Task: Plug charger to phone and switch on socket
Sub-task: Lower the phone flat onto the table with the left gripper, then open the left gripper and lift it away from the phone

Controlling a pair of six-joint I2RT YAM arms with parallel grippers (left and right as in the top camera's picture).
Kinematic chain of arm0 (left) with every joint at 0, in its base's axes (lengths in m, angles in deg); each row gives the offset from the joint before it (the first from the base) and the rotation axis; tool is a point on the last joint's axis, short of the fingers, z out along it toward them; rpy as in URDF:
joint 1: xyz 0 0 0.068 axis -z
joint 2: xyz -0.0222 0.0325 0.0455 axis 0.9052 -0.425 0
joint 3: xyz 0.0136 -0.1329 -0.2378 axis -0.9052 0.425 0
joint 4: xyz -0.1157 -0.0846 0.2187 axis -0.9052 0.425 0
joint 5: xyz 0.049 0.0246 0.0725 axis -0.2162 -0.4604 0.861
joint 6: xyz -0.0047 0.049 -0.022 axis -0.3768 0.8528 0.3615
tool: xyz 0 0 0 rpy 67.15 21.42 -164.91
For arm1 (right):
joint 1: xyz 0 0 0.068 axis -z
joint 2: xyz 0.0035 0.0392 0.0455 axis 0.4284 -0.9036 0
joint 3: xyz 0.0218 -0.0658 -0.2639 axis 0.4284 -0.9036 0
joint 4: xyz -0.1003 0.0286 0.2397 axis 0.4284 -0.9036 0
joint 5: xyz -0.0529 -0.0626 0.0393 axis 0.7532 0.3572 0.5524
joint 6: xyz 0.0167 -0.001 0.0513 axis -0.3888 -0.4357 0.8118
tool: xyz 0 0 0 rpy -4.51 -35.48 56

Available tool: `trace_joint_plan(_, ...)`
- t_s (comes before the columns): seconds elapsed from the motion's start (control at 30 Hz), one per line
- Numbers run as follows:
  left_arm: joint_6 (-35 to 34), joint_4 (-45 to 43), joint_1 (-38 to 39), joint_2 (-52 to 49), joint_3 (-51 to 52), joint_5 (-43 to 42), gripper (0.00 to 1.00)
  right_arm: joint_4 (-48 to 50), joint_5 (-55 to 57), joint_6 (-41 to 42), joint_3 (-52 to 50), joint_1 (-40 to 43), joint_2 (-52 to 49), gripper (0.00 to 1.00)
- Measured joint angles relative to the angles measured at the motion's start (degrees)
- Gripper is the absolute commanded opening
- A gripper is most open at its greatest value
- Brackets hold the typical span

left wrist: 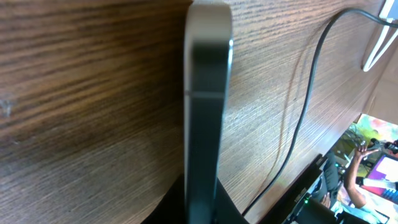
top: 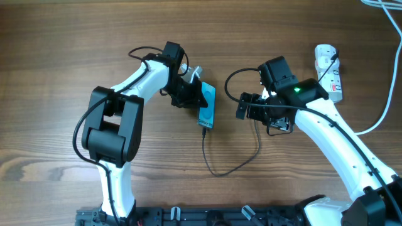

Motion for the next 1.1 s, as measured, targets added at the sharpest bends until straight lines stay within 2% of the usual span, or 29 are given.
trace_joint_plan(0.2,0.2,-0.2,0.0,0.0,0.3,0.2,0.22,0.0,0.0,0.0,0.0,0.0,0.0,1.0)
trace_joint_plan(0.63,0.2,1.7,0.0,0.0,0.4,8.2,0.43,0.0,0.0,0.0,0.0,0.0,0.0,1.0)
trace_joint_plan(0.67,0.2,2.0,0.0,0.0,0.4,8.5,0.47,0.0,0.0,0.0,0.0,0.0,0.0,1.0)
trace_joint_plan(0.8,0.0,2.2,0.0,0.0,0.3,8.3,0.52,-0.3,0.0,0.0,0.0,0.0,0.0,1.0)
trace_joint_plan(0.9,-0.5,2.3,0.1,0.1,0.2,8.8,0.63,-0.9,-0.2,0.0,0.0,0.0,0.0,0.99)
trace_joint_plan(0.93,-1.0,2.4,0.3,0.3,0.1,9.1,0.79,-1.1,-0.2,0.0,0.0,0.0,0.0,1.0)
trace_joint_plan(1.0,-1.5,2.4,0.4,0.6,0.0,9.4,0.95,-1.3,-0.2,0.0,0.0,0.0,0.0,1.0)
trace_joint_plan(1.03,-1.7,2.5,0.4,0.8,-0.2,9.0,0.99,-1.3,-0.2,0.0,0.0,0.0,0.0,1.0)
trace_joint_plan(1.1,-2.1,2.4,0.6,1.4,-0.5,9.7,1.0,-1.3,-0.2,0.0,-0.1,0.0,0.0,1.0)
